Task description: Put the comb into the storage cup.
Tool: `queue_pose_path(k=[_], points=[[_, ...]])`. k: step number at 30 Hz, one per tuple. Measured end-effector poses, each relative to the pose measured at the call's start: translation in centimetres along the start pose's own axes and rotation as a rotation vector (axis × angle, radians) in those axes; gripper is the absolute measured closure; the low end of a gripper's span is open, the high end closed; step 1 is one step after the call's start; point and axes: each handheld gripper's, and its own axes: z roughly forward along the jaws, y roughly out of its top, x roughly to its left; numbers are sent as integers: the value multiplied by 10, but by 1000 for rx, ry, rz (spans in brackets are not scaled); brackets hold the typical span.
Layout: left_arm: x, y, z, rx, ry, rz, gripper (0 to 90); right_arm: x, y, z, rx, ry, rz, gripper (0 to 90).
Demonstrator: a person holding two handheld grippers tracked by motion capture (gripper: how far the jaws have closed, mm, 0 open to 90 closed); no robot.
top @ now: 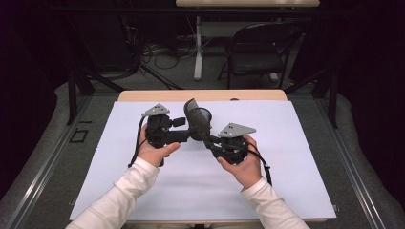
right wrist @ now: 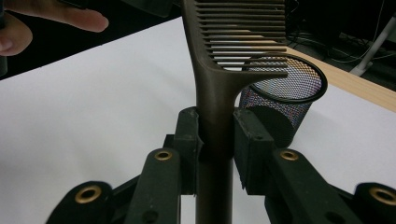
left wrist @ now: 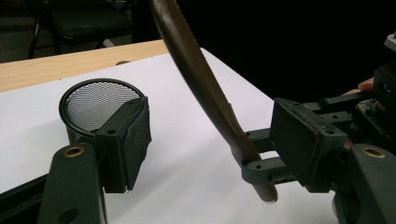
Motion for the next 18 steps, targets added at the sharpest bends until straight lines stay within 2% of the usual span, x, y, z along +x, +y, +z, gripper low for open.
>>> queue_pose_path(k=[4, 9, 18], points=[[0, 1, 3, 9, 4, -9, 317, 1, 0, 1, 2, 1, -2, 730], [0, 0, 6, 20, -3, -42, 352, 2, 0, 1, 1, 3, -2, 730], [2, 2, 8, 4, -10, -98, 376, 3, -1, 2, -2, 4, -3, 730]])
